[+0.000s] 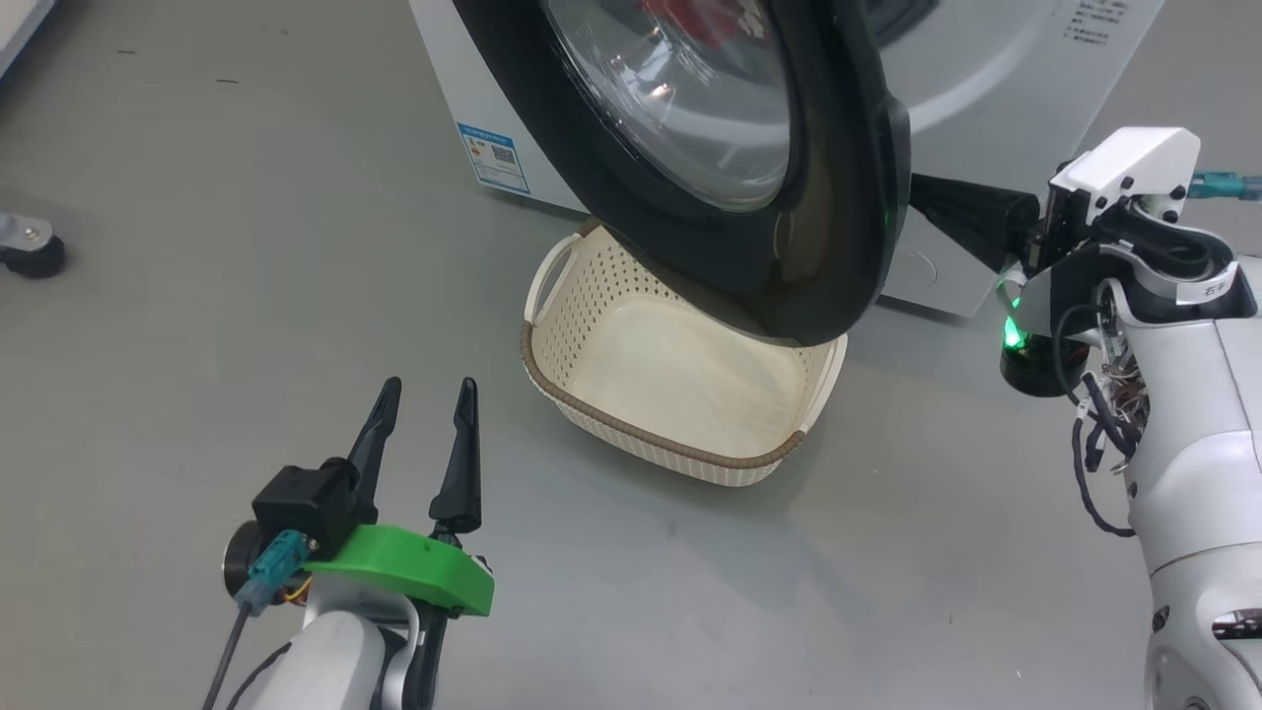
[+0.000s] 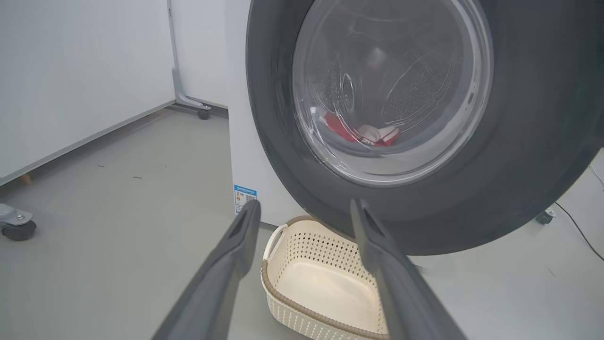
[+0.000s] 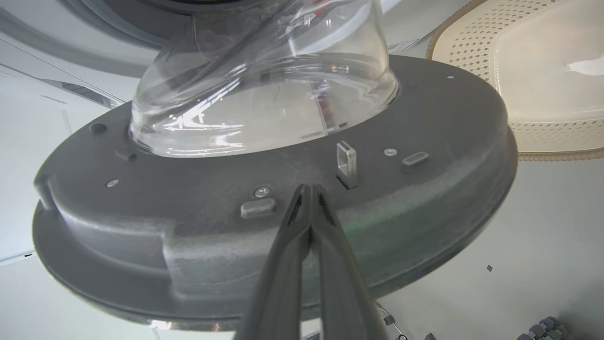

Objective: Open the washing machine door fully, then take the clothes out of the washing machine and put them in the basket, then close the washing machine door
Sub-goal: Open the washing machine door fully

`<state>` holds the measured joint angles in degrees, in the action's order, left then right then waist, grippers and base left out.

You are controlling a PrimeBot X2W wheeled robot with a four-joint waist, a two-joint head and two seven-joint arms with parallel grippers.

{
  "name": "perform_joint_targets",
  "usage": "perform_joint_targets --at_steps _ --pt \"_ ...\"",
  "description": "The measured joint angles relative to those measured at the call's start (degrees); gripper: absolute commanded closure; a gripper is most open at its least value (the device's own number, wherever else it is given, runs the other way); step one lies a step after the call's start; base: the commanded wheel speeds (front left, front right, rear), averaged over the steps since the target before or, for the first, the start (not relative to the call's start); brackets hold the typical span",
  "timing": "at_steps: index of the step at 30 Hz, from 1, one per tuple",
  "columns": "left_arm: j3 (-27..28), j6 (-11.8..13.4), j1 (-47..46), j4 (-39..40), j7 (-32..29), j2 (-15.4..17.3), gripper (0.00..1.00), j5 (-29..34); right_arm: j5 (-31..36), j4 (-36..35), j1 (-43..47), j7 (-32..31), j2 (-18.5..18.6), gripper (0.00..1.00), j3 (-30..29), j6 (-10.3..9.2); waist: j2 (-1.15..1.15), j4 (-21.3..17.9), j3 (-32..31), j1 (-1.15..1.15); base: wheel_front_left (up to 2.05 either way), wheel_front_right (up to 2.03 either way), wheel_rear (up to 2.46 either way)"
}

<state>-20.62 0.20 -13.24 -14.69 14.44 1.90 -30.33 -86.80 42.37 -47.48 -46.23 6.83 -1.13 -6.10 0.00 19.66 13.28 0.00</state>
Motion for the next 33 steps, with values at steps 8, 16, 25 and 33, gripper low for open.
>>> perform_joint_targets --at_steps 8,16,25,33 --pt "-0.04 -0.01 1.62 -0.27 0.00 0.01 0.00 0.59 -0.48 0.34 1.13 -0.46 -1.56 1.00 1.37 0.08 0.00 0.59 -1.92 0.00 0.00 0.00 0.00" --pt "0.01 -0.01 2.03 0.20 0.00 0.02 0.00 0.69 -0.43 0.55 1.16 -1.47 -2.41 1.00 4.19 0.05 0.00 0.99 -2.17 0.00 0.00 0.00 0.00" --pt "-0.33 -0.10 2.14 0.22 0.00 0.02 0.00 0.78 -2.49 0.10 2.08 -4.13 -2.85 1.00 7.70 0.03 0.00 1.67 -2.50 0.00 0.00 0.00 0.00" --pt "-1.00 -0.53 2.77 0.16 0.00 0.03 0.00 0.78 -8.80 -1.59 3.80 -6.52 -2.75 1.00 12.66 -0.10 0.00 2.38 -3.16 0.00 0.00 0.00 0.00"
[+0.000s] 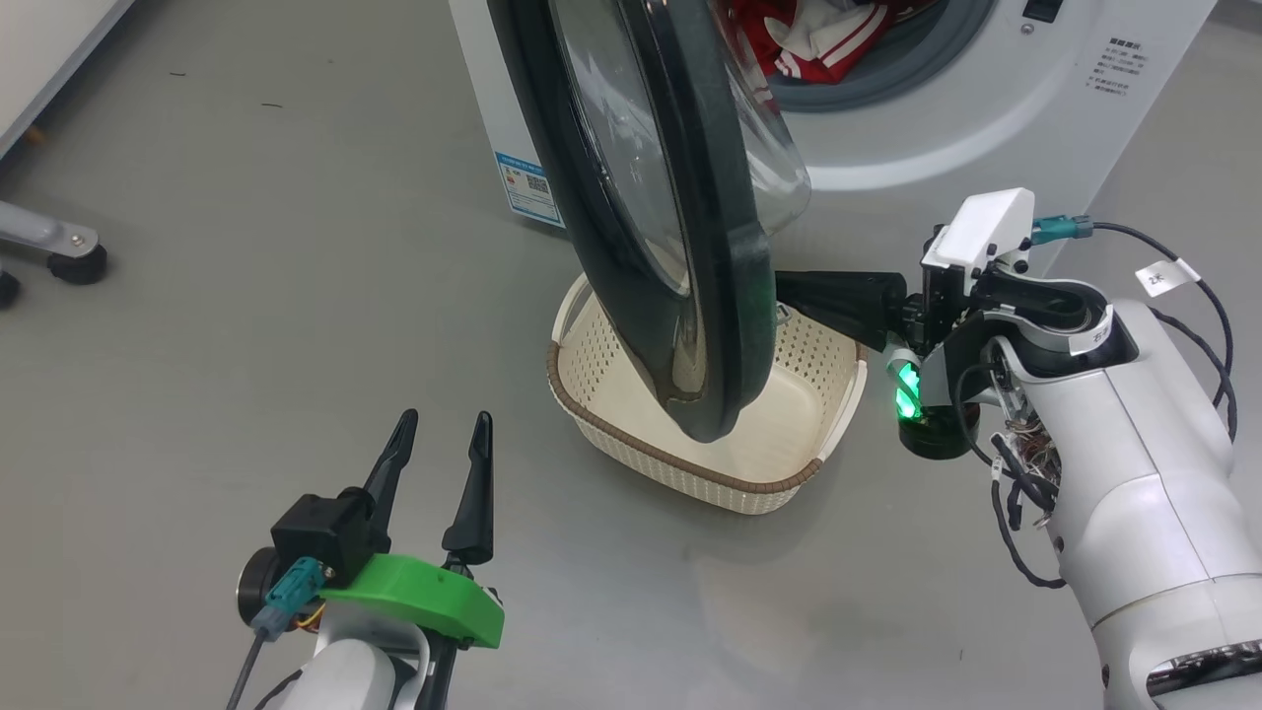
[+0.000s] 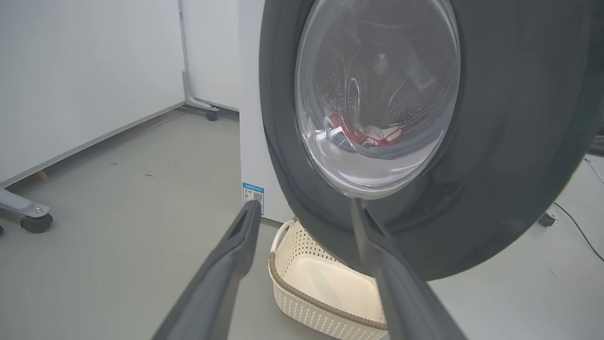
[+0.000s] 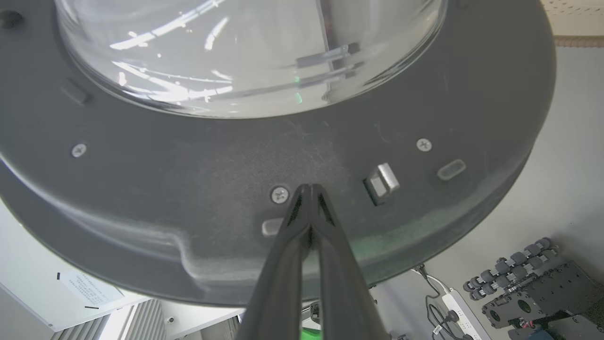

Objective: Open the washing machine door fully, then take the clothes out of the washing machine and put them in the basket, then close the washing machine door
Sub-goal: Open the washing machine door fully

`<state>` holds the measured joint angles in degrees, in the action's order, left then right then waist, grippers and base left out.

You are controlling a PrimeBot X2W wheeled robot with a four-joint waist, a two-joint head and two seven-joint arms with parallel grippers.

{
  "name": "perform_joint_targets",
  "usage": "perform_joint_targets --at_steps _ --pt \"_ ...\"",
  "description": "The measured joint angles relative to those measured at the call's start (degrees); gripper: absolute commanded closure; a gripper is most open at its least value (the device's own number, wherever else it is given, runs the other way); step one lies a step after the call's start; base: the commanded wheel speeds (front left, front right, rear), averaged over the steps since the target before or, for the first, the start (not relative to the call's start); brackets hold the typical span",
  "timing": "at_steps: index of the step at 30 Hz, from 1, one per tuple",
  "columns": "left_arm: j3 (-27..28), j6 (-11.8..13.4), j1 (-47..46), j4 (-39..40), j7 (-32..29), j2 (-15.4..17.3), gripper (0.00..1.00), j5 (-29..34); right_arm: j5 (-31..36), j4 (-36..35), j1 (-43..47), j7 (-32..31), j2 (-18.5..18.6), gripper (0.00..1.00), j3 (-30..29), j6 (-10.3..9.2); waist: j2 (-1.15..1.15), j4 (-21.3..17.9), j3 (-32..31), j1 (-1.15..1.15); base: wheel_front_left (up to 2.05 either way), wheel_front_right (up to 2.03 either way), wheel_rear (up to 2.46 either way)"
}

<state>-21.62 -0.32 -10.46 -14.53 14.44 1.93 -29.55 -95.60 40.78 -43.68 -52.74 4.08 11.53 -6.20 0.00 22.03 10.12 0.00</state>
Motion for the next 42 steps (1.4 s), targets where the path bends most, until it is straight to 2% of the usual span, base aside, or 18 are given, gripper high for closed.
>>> perform_joint_targets --at_steps 19,33,35,39,42 --pt "-0.71 -0.01 0.80 -0.05 0.00 0.00 0.00 0.43 -10.28 -5.94 3.13 2.25 -0.10 1.00 12.48 -0.53 0.00 0.97 -0.49 0.00 0.00 0.00 0.00" --pt "1.41 0.01 0.80 0.21 0.00 0.02 0.00 0.43 -12.26 -8.12 3.08 7.56 -0.26 1.00 17.36 -0.49 0.00 -0.49 0.12 0.00 0.00 0.00 0.00" --pt "1.75 0.01 0.80 0.21 0.00 0.02 0.00 0.43 -10.45 -8.13 3.06 9.42 -0.29 1.00 17.38 0.25 0.00 -1.06 -0.11 0.00 0.00 0.00 0.00" --pt "2.65 0.01 0.80 0.14 0.00 0.02 0.00 0.58 -5.93 -8.24 3.08 11.82 -0.24 1.00 17.95 3.05 0.00 -2.34 -0.88 0.00 0.00 0.00 0.00" --pt "3.28 0.00 0.81 -0.02 0.00 0.02 0.00 0.86 -1.78 -9.12 3.13 14.26 0.81 1.00 19.42 6.27 0.00 -3.42 -1.68 0.00 0.00 0.00 0.00"
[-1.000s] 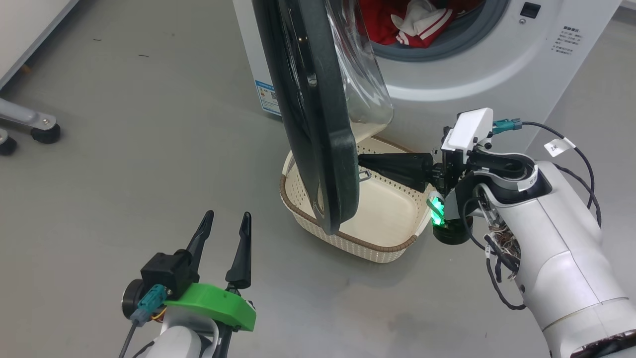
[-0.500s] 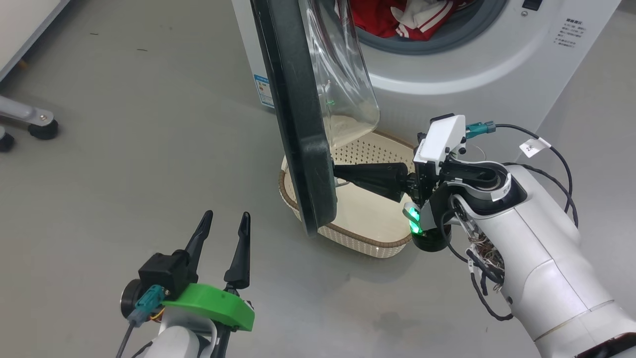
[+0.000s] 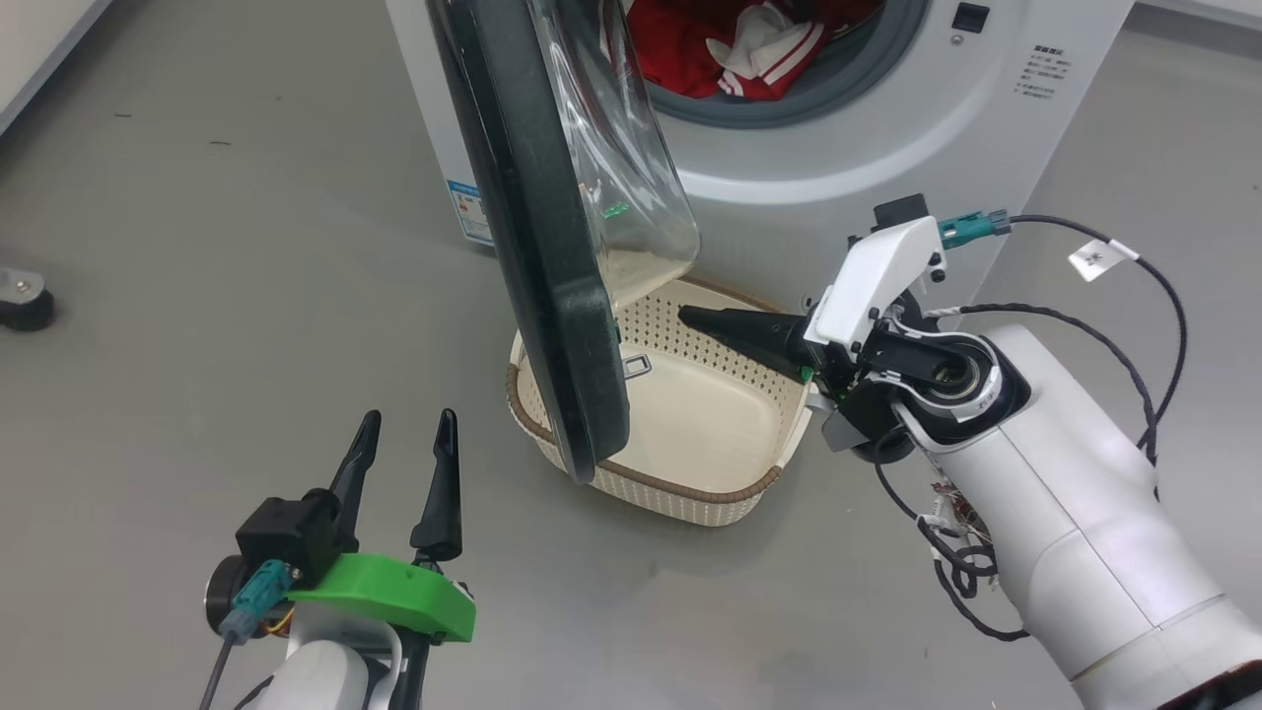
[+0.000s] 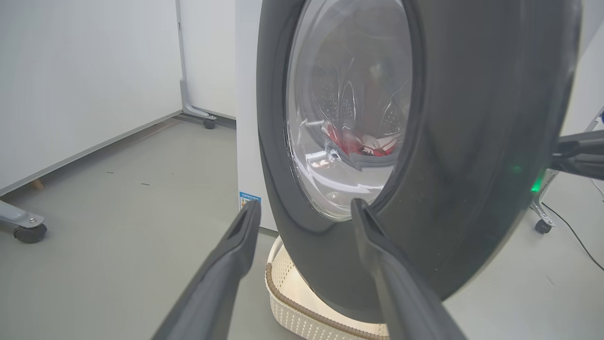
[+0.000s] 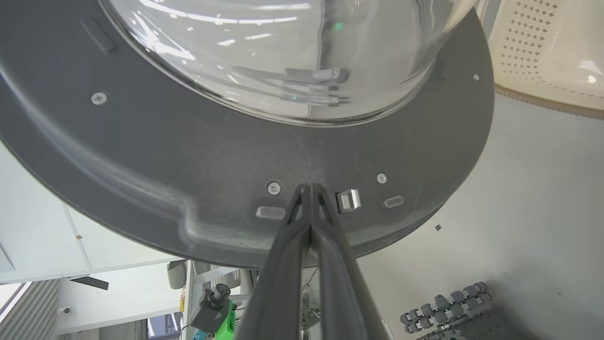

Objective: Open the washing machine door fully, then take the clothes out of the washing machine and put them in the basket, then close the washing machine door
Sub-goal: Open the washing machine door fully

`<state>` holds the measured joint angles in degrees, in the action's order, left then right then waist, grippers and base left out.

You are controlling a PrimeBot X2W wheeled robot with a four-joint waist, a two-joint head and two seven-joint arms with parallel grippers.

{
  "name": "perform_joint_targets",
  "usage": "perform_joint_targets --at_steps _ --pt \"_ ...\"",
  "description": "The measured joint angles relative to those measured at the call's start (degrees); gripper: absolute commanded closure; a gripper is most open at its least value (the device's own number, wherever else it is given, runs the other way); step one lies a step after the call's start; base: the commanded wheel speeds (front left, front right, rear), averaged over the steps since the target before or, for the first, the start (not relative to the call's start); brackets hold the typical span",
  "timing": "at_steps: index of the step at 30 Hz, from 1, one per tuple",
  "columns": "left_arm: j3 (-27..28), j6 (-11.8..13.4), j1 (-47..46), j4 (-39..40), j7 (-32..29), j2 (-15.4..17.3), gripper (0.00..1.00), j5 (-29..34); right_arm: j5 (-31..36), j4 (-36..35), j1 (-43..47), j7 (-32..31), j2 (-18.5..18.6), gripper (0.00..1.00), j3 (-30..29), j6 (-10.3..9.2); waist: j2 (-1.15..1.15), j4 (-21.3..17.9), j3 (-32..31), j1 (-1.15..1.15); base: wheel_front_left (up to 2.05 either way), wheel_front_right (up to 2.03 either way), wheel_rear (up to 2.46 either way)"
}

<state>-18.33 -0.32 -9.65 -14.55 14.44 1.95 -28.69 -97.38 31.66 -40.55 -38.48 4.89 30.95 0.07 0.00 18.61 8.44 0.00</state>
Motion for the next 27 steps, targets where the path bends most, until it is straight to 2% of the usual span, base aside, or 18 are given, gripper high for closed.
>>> perform_joint_targets --at_steps 4,6,15,16,20,27 --pt "1.45 -0.07 0.25 -0.48 0.00 0.01 0.00 0.56 8.87 -1.40 0.29 5.14 4.42 1.00 3.14 4.94 0.00 -1.66 -1.30 0.00 0.00 0.00 0.00" --pt "1.76 -0.62 0.52 -0.91 0.00 0.20 0.00 1.11 13.39 -1.94 0.88 8.23 6.54 1.00 4.10 6.44 0.00 -2.62 -1.98 0.00 0.00 0.00 0.00" --pt "4.72 -1.59 2.65 -1.81 0.00 1.07 0.00 1.24 28.99 -4.25 7.34 25.05 12.61 1.00 6.57 6.42 0.00 -7.19 -5.20 0.00 0.00 0.00 0.00" --pt "4.72 -1.59 2.65 -1.81 0.00 1.07 0.00 1.24 28.99 -4.25 7.34 25.05 12.61 1.00 6.57 6.42 0.00 -7.19 -5.20 0.00 0.00 0.00 0.00" --pt "6.00 -2.00 3.48 -1.88 0.00 1.44 0.00 1.22 35.37 -5.65 9.61 33.21 15.25 1.00 6.92 6.42 0.00 -9.16 -6.53 0.00 0.00 0.00 0.00" --pt "7.97 -2.31 4.92 -1.91 0.00 2.42 0.00 1.20 41.02 -7.45 13.61 43.95 17.02 1.00 6.20 5.93 0.00 -12.31 -8.20 0.00 0.00 0.00 0.00"
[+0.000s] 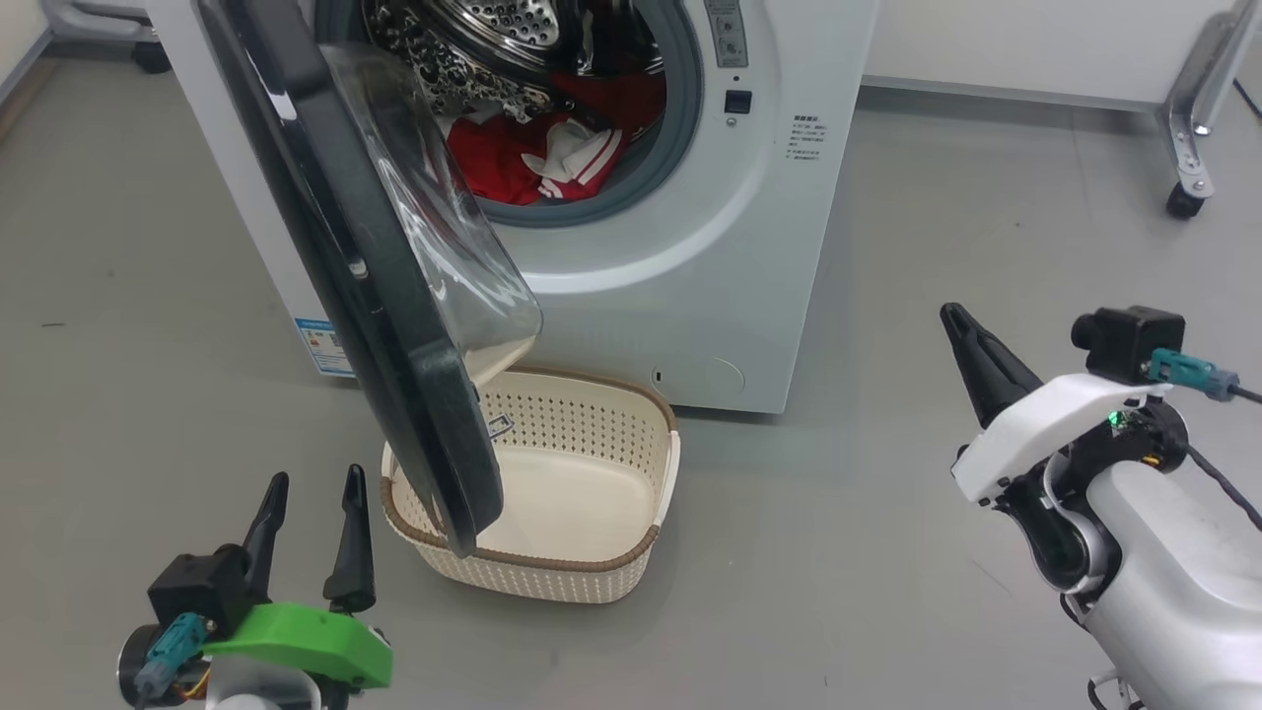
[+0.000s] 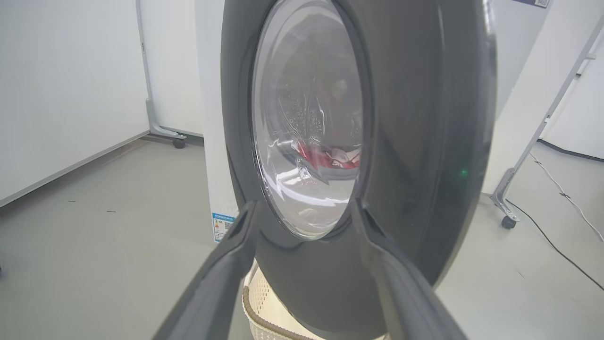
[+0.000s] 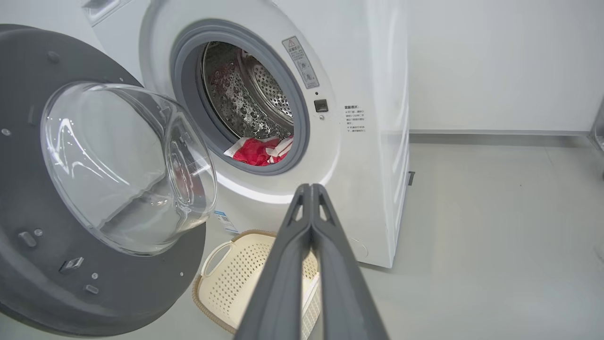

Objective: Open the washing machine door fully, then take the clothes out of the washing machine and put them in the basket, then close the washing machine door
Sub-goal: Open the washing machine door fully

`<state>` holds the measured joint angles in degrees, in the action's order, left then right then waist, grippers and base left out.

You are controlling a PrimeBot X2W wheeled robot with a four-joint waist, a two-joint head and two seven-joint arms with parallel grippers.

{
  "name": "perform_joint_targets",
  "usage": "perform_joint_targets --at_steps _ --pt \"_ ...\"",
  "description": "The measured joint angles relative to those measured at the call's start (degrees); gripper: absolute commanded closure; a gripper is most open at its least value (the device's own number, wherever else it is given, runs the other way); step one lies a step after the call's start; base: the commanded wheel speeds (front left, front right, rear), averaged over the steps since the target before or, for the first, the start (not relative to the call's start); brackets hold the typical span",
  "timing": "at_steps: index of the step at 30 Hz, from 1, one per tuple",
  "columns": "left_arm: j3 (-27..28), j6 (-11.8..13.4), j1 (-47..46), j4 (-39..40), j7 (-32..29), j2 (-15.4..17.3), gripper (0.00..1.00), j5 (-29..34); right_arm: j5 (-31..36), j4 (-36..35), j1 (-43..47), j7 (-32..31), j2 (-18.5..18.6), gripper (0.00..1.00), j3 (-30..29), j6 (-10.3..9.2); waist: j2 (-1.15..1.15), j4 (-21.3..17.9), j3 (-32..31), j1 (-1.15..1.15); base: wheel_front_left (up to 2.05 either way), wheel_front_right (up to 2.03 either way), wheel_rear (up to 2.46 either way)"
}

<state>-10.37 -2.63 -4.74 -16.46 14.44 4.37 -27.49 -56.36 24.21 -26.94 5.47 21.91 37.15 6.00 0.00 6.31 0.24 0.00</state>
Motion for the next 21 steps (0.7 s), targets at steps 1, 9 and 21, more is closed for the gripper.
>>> perform_joint_targets --at_steps 1,9,21 --pt "0.10 -0.20 0.12 -0.04 0.00 -0.01 0.00 0.00 0.25 -0.11 0.75 1.36 0.13 1.00 -0.35 -0.68 0.00 -0.36 -0.19 0.00 0.00 0.00 0.00" --pt "2.20 -0.26 1.37 -0.05 0.00 0.00 0.00 -0.20 4.15 -1.10 6.86 9.72 0.33 1.00 -1.12 -4.38 0.00 -2.59 -1.45 0.00 0.00 0.00 0.00" --pt "2.89 -1.20 2.42 -0.32 0.00 -0.07 0.00 -0.21 8.20 -4.80 15.84 9.45 0.58 0.00 -5.32 -9.73 0.00 -3.99 -2.08 0.00 0.00 0.00 0.00"
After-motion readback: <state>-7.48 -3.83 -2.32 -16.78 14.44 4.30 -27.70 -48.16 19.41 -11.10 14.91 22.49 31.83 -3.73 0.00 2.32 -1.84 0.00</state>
